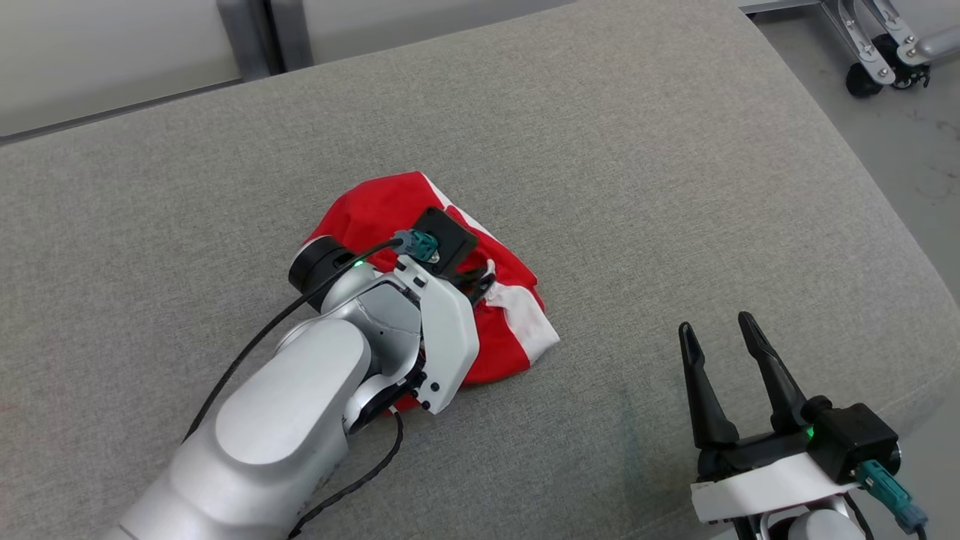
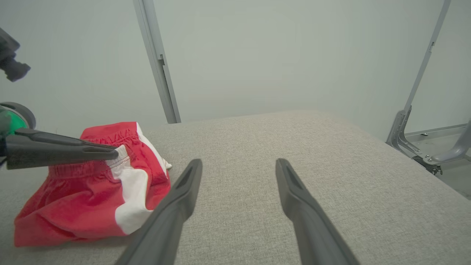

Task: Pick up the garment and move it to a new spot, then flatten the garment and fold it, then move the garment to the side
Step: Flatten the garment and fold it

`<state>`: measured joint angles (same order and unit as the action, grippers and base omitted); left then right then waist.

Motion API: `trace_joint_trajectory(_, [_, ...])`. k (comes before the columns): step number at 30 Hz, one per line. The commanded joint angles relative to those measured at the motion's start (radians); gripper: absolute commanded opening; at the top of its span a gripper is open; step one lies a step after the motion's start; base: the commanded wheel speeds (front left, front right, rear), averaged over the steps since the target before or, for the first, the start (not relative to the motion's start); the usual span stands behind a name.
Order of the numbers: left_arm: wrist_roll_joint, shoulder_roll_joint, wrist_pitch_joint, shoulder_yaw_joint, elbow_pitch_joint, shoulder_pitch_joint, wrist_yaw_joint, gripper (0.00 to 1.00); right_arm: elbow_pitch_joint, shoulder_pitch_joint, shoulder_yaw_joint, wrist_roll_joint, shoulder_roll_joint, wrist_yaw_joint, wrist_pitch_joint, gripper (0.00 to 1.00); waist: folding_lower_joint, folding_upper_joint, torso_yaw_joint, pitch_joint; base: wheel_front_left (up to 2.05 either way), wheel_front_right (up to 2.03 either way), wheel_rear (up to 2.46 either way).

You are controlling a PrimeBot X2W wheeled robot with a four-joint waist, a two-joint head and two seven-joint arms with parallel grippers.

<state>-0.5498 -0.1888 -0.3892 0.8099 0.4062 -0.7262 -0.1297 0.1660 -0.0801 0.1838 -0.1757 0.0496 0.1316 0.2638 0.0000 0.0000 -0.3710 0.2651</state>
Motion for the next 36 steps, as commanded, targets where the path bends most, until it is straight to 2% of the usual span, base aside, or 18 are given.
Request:
trace_joint_trajectory(1, [-0.017, -0.015, -0.007, 0.008, -0.007, -0.020, 0.000, 0.00, -0.002, -0.002, -0.001, -0.001, 0.002, -0.002, 0.001, 1.00, 0.0000, 0.0000, -0.002, -0.005, 0.00, 0.00, 0.00])
trace_joint_trajectory(6, [-0.054, -0.027, -0.018, 0.028, -0.034, -0.018, 0.000, 0.00, 0.001, 0.009, -0.007, 0.006, 0.002, -0.002, 0.001, 1.00, 0.0000, 0.0000, 0.000, -0.018, 0.00, 0.00, 0.00])
trace_joint_trajectory(15, [-0.215, -0.027, 0.102, 0.040, -0.175, -0.099, 0.000, 0.00, 0.000, 0.017, -0.015, -0.001, 0.002, -0.002, 0.001, 1.00, 0.0000, 0.0000, 0.023, -0.073, 0.00, 0.00, 0.00])
trace_joint_trajectory(21, [-0.280, -0.035, 0.176, 0.025, -0.242, -0.210, 0.000, 0.00, 0.008, 0.044, -0.040, 0.013, 0.002, -0.002, 0.001, 1.00, 0.0000, 0.0000, 0.093, -0.126, 0.00, 0.00, 0.00])
trace_joint_trajectory(24, [-0.308, -0.042, 0.195, 0.012, -0.259, -0.216, 0.000, 0.00, 0.009, 0.054, -0.052, 0.018, 0.002, -0.002, 0.001, 1.00, 0.0000, 0.0000, 0.136, -0.142, 0.00, 0.00, 0.00])
trace_joint_trajectory(26, [-0.329, -0.068, 0.200, 0.007, -0.279, -0.173, 0.000, 0.00, 0.006, 0.061, -0.061, 0.024, 0.002, -0.002, 0.001, 1.00, 0.0000, 0.0000, 0.167, -0.147, 0.00, 0.00, 0.00])
trace_joint_trajectory(29, [-0.347, -0.139, 0.210, 0.001, -0.323, -0.075, 0.018, 0.00, 0.005, 0.068, -0.069, 0.036, 0.002, -0.002, 0.001, 1.00, 0.0000, 0.0000, 0.209, -0.145, 0.00, 0.00, 0.00])
trace_joint_trajectory(36, [-0.378, -0.305, 0.344, -0.066, -0.399, 0.232, 0.117, 0.00, 0.062, 0.090, -0.090, -0.012, 0.001, -0.002, 0.001, 1.00, 0.0000, 0.0000, 0.308, -0.127, 0.00, 0.00, 0.00])
